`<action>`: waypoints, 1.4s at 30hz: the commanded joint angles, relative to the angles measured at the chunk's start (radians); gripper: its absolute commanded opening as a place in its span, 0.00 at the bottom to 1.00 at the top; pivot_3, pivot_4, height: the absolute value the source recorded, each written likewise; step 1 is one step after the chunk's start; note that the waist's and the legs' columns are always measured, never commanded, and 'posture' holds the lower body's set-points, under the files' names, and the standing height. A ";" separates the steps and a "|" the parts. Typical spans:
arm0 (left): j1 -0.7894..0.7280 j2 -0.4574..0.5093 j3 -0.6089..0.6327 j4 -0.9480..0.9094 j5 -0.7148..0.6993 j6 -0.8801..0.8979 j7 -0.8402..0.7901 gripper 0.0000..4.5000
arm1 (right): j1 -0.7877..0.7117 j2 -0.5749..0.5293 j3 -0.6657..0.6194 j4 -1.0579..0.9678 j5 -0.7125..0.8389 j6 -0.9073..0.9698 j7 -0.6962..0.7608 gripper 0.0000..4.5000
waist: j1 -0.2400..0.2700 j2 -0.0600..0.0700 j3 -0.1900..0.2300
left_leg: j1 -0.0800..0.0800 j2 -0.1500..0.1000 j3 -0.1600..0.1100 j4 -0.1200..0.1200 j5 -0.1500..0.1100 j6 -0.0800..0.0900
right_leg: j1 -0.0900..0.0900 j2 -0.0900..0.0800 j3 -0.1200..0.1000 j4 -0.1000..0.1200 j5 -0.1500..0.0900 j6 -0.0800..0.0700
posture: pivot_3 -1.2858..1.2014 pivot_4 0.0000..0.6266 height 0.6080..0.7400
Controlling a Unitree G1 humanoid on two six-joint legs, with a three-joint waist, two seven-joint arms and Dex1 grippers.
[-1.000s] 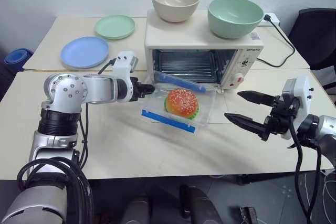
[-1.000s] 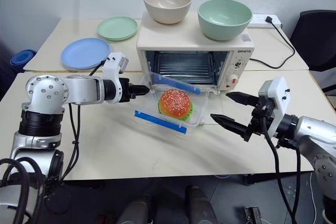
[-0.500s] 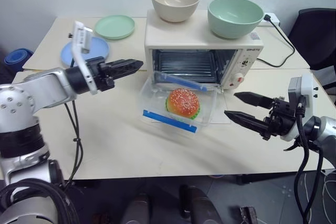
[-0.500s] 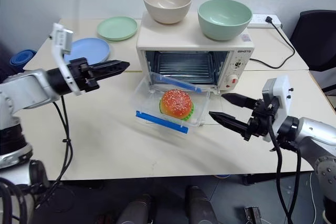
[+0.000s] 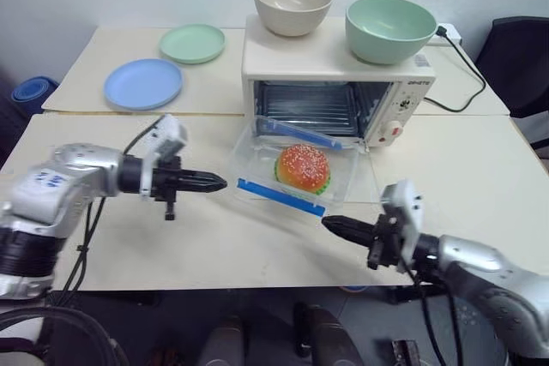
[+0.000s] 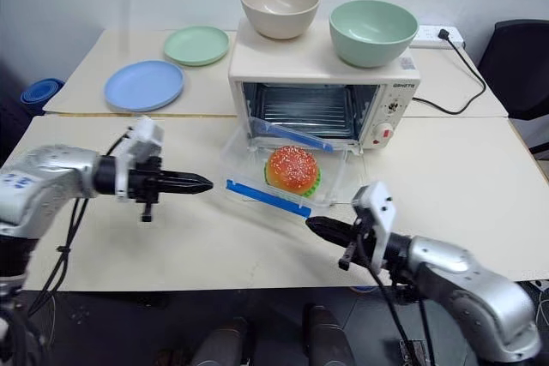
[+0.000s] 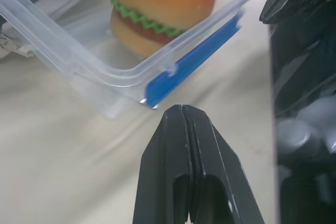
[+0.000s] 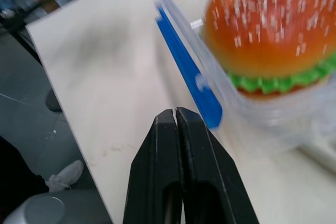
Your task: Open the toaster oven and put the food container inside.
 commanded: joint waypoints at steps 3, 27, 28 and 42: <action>-0.074 -0.094 -0.029 0.065 0.093 -0.069 -0.026 0.00 | -0.057 0.094 0.022 0.025 -0.087 -0.069 -0.061 0.01 | -0.007 0.000 0.000 | 0.000 0.000 0.001 0.000 -0.001 0.001 | -0.001 0.000 0.000 0.001 0.003 0.004 | 0.52 0.24 1.00; -0.285 -0.546 0.120 0.404 0.311 -0.219 0.450 0.00 | -0.548 0.311 0.049 0.596 -0.465 -0.290 -0.189 0.01 | -0.004 0.000 0.000 | 0.001 0.000 0.002 0.001 0.000 0.001 | -0.003 -0.002 -0.002 0.007 0.005 0.007 | 0.52 0.24 1.00; -0.300 -0.555 0.128 0.422 0.313 -0.223 0.458 0.00 | -0.576 0.327 0.044 0.638 -0.473 -0.306 -0.189 0.01 | -0.004 0.000 0.000 | 0.001 0.000 0.002 0.001 0.000 0.001 | -0.003 -0.002 -0.002 0.008 0.006 0.008 | 0.52 0.24 1.00; 0.027 -0.042 0.372 -0.100 -0.067 0.134 -0.038 0.18 | -0.236 0.076 -0.150 0.121 -0.153 -0.002 0.056 0.00 | -0.027 0.001 0.000 | -0.005 0.002 0.001 -0.003 -0.002 -0.001 | -0.009 -0.005 0.002 0.006 0.004 0.006 | 0.52 0.24 1.00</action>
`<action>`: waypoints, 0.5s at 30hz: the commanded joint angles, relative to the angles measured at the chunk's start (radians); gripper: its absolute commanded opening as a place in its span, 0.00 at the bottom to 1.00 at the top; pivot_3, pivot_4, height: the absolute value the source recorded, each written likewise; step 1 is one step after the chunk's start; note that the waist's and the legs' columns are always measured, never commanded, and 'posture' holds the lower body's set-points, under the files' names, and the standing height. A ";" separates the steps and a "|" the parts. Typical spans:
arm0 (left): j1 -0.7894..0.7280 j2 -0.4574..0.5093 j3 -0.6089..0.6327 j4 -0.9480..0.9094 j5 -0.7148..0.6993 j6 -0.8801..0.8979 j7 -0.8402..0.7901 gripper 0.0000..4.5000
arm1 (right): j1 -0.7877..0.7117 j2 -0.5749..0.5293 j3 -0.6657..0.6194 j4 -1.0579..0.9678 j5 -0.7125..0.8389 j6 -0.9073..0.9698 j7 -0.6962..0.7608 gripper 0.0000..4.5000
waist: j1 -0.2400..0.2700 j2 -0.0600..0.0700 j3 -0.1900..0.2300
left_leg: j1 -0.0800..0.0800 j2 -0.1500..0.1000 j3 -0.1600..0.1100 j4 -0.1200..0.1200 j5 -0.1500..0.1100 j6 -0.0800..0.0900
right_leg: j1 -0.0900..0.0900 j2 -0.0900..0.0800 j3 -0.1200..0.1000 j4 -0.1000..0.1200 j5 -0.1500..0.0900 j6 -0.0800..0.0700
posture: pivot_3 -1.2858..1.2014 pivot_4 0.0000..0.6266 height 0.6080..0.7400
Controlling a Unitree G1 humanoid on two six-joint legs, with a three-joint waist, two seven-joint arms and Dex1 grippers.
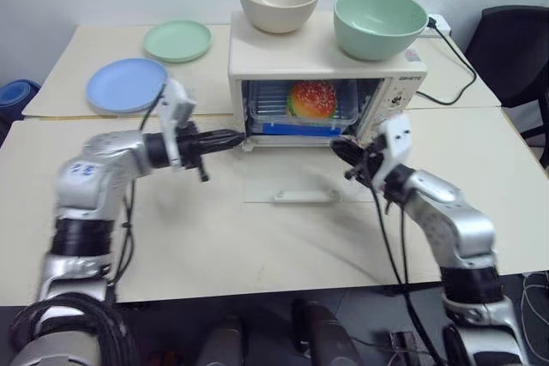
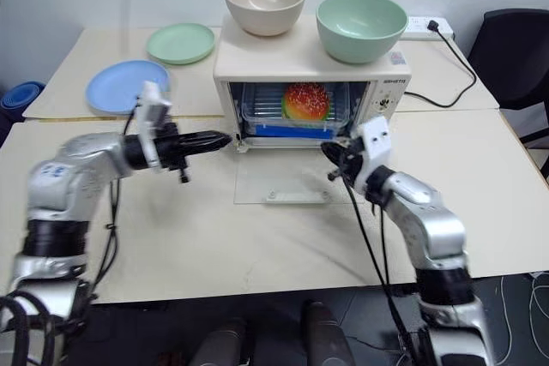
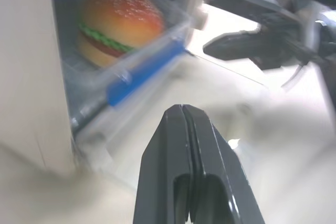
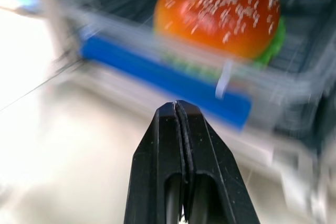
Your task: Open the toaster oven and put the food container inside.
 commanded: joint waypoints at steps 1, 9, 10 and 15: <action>0.072 0.176 0.128 -0.107 -0.101 0.065 -0.136 0.24 | 0.163 -0.124 -0.107 -0.255 0.159 0.117 0.092 0.00 | 0.001 0.000 0.000 | 0.000 0.000 -0.001 0.000 0.000 0.000 | 0.000 0.000 -0.001 0.000 0.000 -0.001 | 0.52 0.24 1.00; 0.162 0.309 0.183 -0.176 -0.135 0.042 -0.214 0.76 | 0.389 -0.148 -0.116 -0.307 0.158 0.115 0.066 0.00 | 0.001 0.000 0.000 | 0.010 -0.001 0.000 0.002 0.003 0.003 | 0.012 0.002 -0.002 -0.008 -0.006 -0.011 | 0.52 0.24 1.00; 0.164 0.315 0.180 -0.176 -0.126 0.029 -0.215 0.84 | 0.396 -0.133 -0.104 -0.290 0.142 0.101 0.055 0.00 | 0.001 0.000 0.000 | 0.010 -0.001 0.001 0.003 0.003 0.003 | 0.013 0.003 -0.002 -0.008 -0.006 -0.012 | 0.52 0.24 1.00; 0.136 0.327 0.165 -0.157 -0.092 -0.033 -0.203 0.99 | 0.397 -0.062 -0.023 -0.170 0.033 0.008 0.025 0.00 | -0.001 0.000 0.000 | 0.010 -0.001 0.002 0.002 0.003 0.002 | 0.009 0.006 -0.002 -0.002 -0.003 -0.003 | 0.52 0.24 1.00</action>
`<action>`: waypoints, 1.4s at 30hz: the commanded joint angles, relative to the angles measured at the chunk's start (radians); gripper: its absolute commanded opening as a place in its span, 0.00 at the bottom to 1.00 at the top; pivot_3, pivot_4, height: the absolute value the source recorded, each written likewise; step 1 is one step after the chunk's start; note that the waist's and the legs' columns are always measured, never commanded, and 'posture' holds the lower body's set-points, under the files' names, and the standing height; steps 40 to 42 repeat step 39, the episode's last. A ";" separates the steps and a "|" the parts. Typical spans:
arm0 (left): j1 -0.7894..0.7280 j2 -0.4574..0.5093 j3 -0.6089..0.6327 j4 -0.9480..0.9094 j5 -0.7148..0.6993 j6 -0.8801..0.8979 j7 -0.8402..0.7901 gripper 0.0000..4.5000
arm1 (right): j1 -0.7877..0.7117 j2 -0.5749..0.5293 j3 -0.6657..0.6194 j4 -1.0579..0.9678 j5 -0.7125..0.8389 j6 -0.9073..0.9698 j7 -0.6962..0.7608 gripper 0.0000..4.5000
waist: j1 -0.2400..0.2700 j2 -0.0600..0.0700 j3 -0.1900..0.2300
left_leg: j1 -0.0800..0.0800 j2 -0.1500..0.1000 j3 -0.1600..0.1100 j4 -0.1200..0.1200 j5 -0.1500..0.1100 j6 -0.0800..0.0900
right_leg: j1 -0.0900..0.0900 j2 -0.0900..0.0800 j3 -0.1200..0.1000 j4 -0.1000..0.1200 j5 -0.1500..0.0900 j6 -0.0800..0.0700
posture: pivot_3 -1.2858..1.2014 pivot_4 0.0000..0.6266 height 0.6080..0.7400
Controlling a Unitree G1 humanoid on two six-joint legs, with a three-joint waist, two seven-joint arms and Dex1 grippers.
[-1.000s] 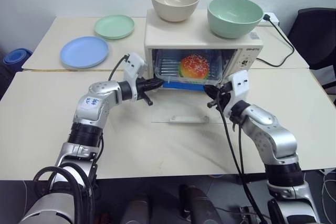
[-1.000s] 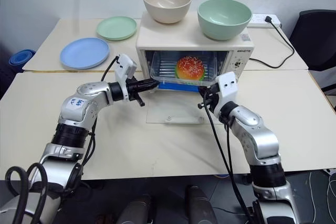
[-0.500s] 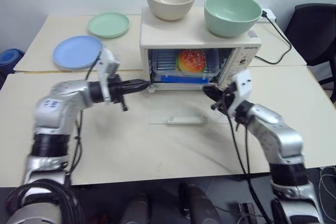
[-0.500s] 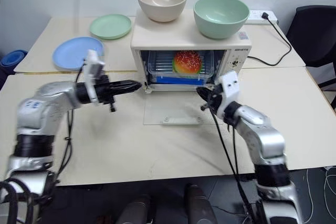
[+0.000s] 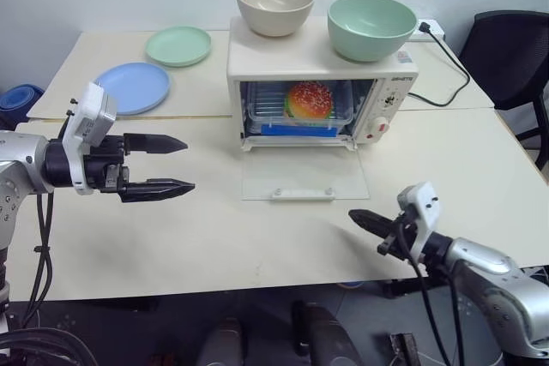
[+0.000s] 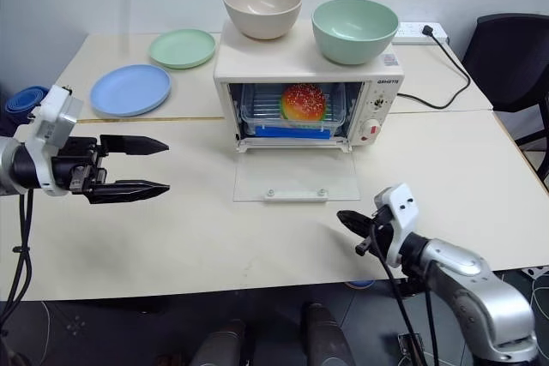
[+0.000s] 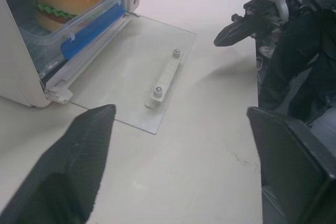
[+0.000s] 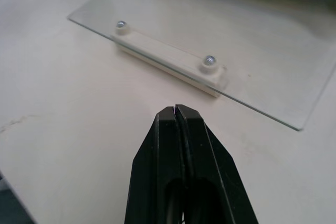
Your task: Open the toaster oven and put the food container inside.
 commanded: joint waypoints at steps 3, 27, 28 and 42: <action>-0.049 0.022 0.005 0.003 0.031 -0.069 0.016 0.99 | -0.057 0.085 0.062 0.153 -0.118 -0.133 -0.044 0.00 | 0.000 0.000 0.000 | 0.000 0.000 -0.001 0.000 -0.001 0.000 | -0.001 0.000 0.000 0.003 0.000 0.000 | 0.52 0.24 1.00; -0.113 0.012 -0.013 0.114 0.061 -0.139 0.017 1.00 | -0.394 -0.360 -0.318 0.250 0.242 0.095 0.278 0.66 | 0.003 0.002 0.001 | -0.002 -0.001 -0.003 0.000 -0.001 0.000 | -0.002 -0.003 -0.001 0.002 0.001 0.001 | 0.52 0.24 1.00; -0.116 0.016 -0.009 0.121 0.062 -0.142 0.015 1.00 | -0.399 -0.394 -0.331 0.265 0.253 0.108 0.306 0.74 | 0.003 0.002 0.001 | -0.002 -0.001 -0.002 0.000 -0.001 0.000 | -0.001 -0.003 -0.001 0.002 0.001 0.002 | 0.52 0.24 1.00; -0.095 0.015 0.003 0.131 0.052 -0.146 0.012 1.00 | -0.354 -0.408 -0.285 0.229 0.183 0.041 0.346 0.99 | 0.000 0.002 0.001 | 0.000 0.000 0.003 0.001 -0.001 0.000 | -0.002 0.000 0.000 0.003 0.001 0.002 | 0.52 0.24 1.00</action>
